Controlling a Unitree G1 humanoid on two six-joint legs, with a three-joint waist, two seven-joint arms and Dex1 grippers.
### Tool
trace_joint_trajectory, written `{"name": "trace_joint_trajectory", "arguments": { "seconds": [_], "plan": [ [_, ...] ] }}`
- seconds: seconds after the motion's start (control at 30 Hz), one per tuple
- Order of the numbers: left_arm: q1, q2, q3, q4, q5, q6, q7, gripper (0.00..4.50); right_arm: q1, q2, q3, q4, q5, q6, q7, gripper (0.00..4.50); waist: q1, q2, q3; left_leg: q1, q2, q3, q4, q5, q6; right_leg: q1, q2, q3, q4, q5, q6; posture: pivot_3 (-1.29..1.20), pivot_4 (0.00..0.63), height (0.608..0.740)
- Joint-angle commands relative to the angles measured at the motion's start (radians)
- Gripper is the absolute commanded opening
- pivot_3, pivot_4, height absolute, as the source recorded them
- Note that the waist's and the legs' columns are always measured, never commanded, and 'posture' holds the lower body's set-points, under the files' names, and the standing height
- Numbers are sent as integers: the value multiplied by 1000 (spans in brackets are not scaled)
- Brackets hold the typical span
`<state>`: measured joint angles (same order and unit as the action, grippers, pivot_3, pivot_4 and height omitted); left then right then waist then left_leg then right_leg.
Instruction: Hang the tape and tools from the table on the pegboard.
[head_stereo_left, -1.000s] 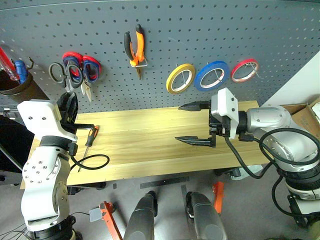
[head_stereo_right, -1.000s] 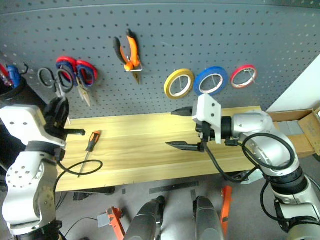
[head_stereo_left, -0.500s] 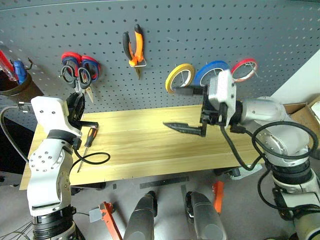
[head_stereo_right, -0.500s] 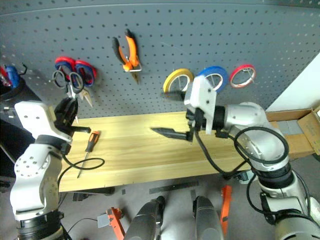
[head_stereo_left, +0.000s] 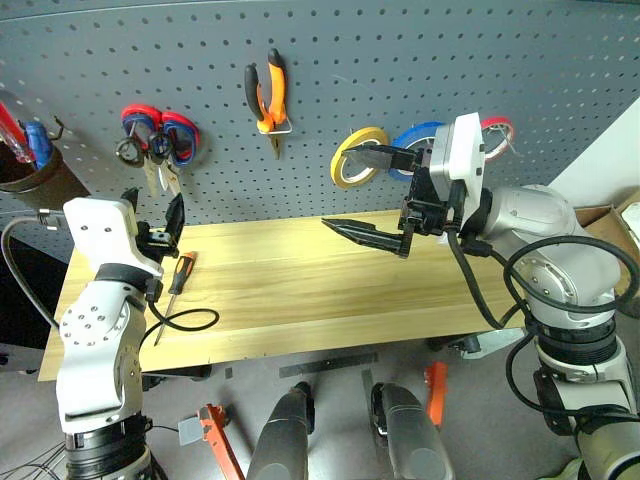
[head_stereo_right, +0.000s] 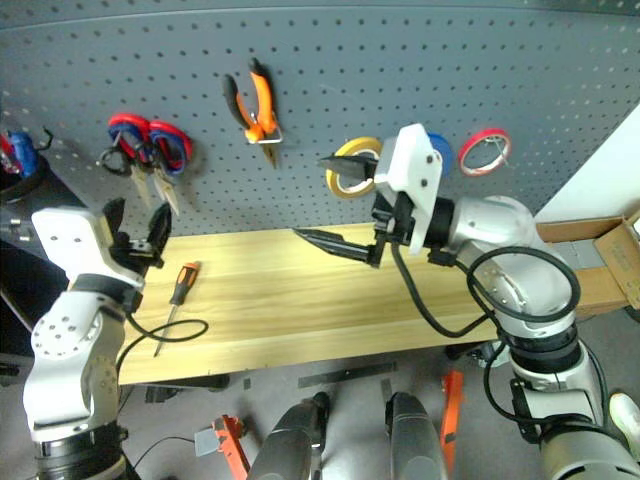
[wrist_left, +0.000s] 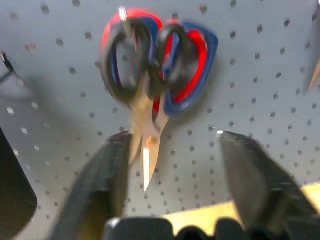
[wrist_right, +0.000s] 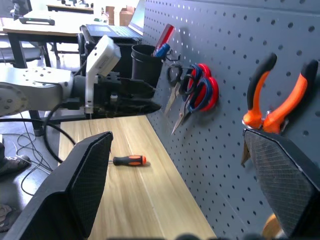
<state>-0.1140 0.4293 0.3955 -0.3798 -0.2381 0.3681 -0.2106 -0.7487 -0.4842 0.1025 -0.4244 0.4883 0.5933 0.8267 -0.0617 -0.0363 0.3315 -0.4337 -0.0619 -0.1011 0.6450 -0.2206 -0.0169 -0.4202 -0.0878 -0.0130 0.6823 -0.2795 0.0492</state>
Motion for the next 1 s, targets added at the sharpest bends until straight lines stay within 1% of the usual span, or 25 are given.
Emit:
{"name": "trace_joint_trajectory", "arguments": {
  "seconds": [0.03,0.13,0.23,0.3,0.4,0.5,0.57,0.67,0.8,1.0],
  "plan": [
    [61,36,-11,11,22,48,-24,3498,19,-15,13,-28,-16,8,-18,4500,1,0,0,0,0,0,0,0,0,0,0,0,0,0,0,-112,314,740],
    [72,86,-3,95,42,97,-37,3498,33,-1,24,-33,-14,52,-60,4500,1,0,0,0,0,-1,0,-2,3,0,0,0,1,0,0,-111,319,740],
    [42,171,-19,216,57,152,-80,3498,32,45,30,-29,-14,113,-144,4500,0,0,0,0,1,-1,0,-2,3,0,1,0,1,0,-1,-113,325,740],
    [19,207,-32,270,52,178,-109,3498,31,63,38,-27,-22,139,-176,4500,0,0,0,0,1,-1,0,-2,3,-1,1,0,2,1,-1,-113,325,740],
    [-44,268,-67,403,66,179,-164,3498,29,97,73,-26,-41,179,-225,4500,0,0,0,0,1,-1,0,-2,3,-1,1,0,1,1,-1,-116,335,740],
    [-117,304,-98,543,91,146,-187,3498,21,145,88,-15,-42,230,-281,4500,-1,0,0,0,1,-1,0,-2,3,-1,1,0,1,1,-1,-120,344,740],
    [-176,312,-112,628,99,129,-192,3498,18,162,103,-11,-52,251,-303,4500,-2,0,0,0,1,-1,0,-2,3,-1,1,0,1,1,-1,-124,353,740],
    [-251,319,-147,739,109,152,-219,3498,20,156,123,-16,-57,277,-307,4500,-2,0,0,0,1,-1,0,-2,3,-1,1,0,1,1,-1,-128,358,740],
    [-304,322,-222,853,148,139,-270,3498,14,150,138,-11,-68,282,-308,4500,-11,0,0,0,0,0,-1,-2,3,-2,1,0,0,1,-1,-127,362,740],
    [-377,297,-260,978,158,175,-282,3498,5,165,138,-10,-72,286,-304,4500,-22,0,0,0,1,0,-1,-2,4,-2,1,0,1,1,-1,-139,363,740]
  ]
}}
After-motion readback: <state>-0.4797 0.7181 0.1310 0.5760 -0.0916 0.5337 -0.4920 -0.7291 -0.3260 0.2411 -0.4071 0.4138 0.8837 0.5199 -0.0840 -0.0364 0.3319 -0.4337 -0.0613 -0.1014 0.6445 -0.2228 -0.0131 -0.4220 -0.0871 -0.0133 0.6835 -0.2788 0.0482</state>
